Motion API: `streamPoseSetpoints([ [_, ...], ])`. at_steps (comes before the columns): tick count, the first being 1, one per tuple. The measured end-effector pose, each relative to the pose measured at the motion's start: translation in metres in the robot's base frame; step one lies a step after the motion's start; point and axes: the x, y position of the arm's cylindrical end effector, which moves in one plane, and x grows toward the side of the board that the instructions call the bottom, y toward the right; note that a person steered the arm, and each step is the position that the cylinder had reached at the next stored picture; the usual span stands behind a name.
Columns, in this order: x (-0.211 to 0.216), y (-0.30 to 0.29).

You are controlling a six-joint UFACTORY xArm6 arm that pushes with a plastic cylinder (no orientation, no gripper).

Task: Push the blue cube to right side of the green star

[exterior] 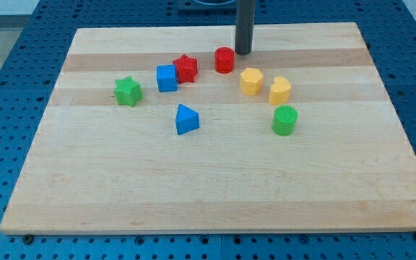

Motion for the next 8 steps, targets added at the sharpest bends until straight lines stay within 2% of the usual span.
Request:
streamPoseSetpoints([
  [3,-0.005,-0.106],
  [5,0.031,-0.122],
  [8,0.062,-0.133],
])
